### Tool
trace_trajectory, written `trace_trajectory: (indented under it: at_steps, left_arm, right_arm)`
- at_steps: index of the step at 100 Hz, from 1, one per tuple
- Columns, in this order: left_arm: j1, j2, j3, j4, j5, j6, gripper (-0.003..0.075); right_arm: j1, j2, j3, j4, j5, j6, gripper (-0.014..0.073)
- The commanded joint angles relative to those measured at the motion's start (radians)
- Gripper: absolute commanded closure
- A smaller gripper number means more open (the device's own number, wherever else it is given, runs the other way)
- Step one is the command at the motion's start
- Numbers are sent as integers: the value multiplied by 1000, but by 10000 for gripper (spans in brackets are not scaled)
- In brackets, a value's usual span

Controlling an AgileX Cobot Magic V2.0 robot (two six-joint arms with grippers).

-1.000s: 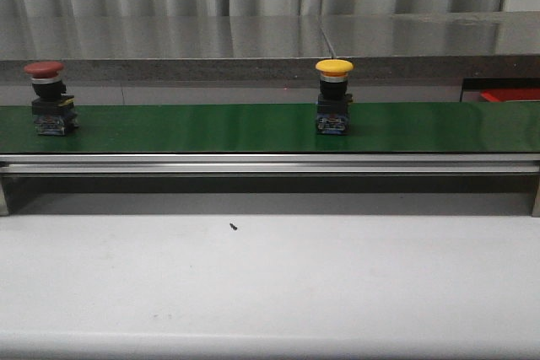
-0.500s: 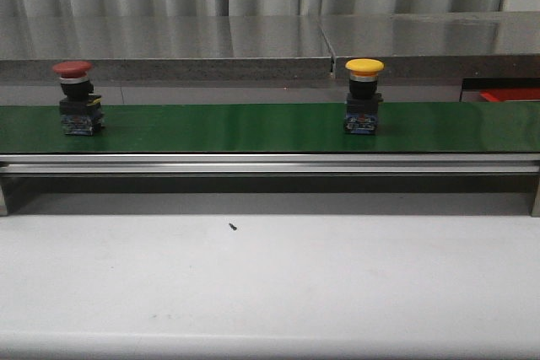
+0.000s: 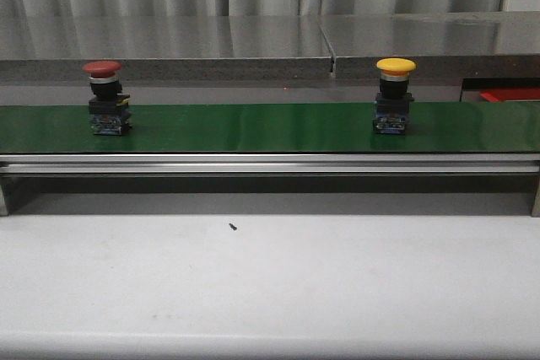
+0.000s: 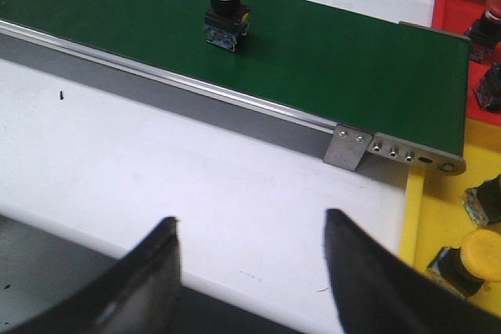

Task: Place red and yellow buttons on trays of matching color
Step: 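Lower the right gripper onto the yellow button at the belt's end and grasp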

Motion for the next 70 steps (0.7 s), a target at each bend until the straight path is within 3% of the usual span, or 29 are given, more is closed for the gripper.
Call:
trace_trajectory:
  at_steps: [1, 24, 70]
  left_arm:
    - [-8, 9, -25, -17, -67, -3, 739]
    - [-8, 9, -25, -17, -67, -3, 739]
    - [-8, 9, -25, -17, -67, -3, 739]
  right_arm:
    - [0, 4, -26, 44, -83, -3, 1]
    - [0, 138, -79, 55, -110, -3, -20]
    - [0, 742, -328, 55, -199, -41, -20]
